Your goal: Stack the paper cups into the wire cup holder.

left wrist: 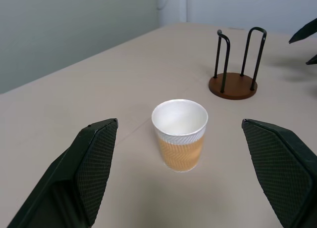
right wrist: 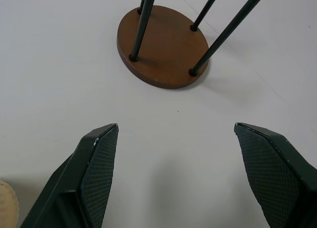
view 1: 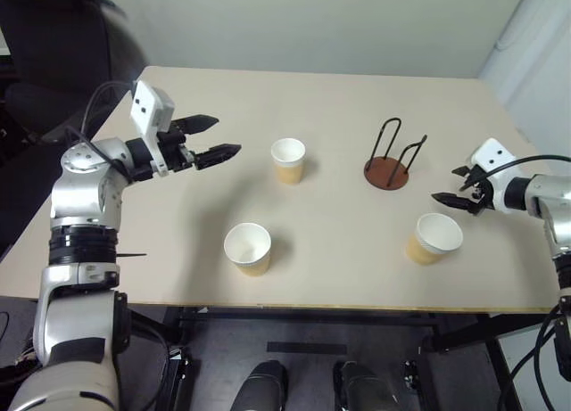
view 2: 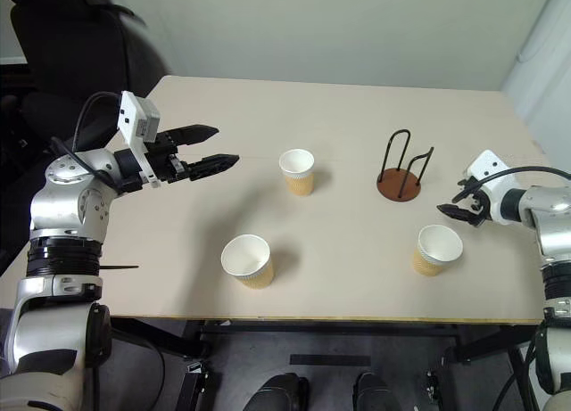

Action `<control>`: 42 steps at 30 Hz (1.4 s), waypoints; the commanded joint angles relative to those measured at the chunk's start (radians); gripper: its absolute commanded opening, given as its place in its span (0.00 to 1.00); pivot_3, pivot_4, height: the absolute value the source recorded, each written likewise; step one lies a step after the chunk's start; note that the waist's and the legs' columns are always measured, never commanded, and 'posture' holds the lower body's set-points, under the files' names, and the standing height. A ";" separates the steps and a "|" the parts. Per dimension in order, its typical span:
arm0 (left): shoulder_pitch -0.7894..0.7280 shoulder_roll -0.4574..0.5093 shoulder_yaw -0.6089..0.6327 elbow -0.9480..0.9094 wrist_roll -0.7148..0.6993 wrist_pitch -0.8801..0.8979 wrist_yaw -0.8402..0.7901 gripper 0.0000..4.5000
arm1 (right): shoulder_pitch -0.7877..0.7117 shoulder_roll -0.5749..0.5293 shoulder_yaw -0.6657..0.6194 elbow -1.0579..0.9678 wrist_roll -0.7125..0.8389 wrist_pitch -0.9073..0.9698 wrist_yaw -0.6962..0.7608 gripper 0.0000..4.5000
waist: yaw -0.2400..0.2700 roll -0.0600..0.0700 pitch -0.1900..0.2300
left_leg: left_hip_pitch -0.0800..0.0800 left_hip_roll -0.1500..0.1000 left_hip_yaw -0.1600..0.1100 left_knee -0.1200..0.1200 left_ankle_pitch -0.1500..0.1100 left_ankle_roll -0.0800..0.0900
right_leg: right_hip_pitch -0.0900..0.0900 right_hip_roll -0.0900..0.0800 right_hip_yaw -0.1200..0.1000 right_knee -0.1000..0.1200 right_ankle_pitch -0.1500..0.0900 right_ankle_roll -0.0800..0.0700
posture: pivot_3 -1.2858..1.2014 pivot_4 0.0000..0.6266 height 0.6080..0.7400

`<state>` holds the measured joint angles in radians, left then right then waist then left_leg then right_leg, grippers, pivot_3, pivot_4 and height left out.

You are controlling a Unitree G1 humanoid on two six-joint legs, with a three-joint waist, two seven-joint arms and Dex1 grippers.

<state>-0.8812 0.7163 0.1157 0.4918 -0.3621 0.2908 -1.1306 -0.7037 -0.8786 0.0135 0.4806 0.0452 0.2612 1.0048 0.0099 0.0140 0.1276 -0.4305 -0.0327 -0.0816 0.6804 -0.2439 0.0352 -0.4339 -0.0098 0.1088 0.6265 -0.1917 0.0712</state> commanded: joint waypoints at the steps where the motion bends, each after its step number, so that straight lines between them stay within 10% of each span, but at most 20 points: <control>1: -0.074 -0.001 0.001 0.030 0.005 -0.025 -0.021 0.95 | 0.014 -0.018 -0.036 -0.065 0.016 0.009 -0.009 0.84 | 0.001 0.000 0.000 | 0.000 0.000 0.000 0.000 0.000 0.000 | 0.000 0.000 0.000 0.000 0.000 0.000 | 0.52 0.24 1.00; 24: -0.323 -0.107 -0.045 0.341 0.080 -0.184 -0.143 0.95 | 0.023 -0.097 -0.137 -0.220 0.170 0.261 0.035 0.84 | -0.001 0.000 0.000 | -0.002 0.000 0.000 0.000 -0.002 0.003 | -0.002 0.000 0.000 -0.001 0.000 0.000 | 0.52 0.24 1.00; 42: -0.300 -0.087 -0.032 0.328 0.091 -0.198 -0.148 0.95 | -0.070 0.107 -0.028 -0.153 0.125 0.243 -0.085 0.84 | -0.005 0.000 0.000 | -0.005 0.000 0.000 0.001 0.002 0.004 | -0.005 0.000 0.000 0.000 0.001 0.001 | 0.52 0.24 1.00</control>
<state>-1.1672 0.6106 0.0654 0.8496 -0.2737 0.1076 -1.2814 -0.7524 -0.7587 -0.0154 0.3320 0.1975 0.5476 0.9423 0.0049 0.0140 0.1276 -0.4357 -0.0327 -0.0816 0.6813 -0.2414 0.0392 -0.4394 -0.0097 0.1086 0.6261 -0.1907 0.0718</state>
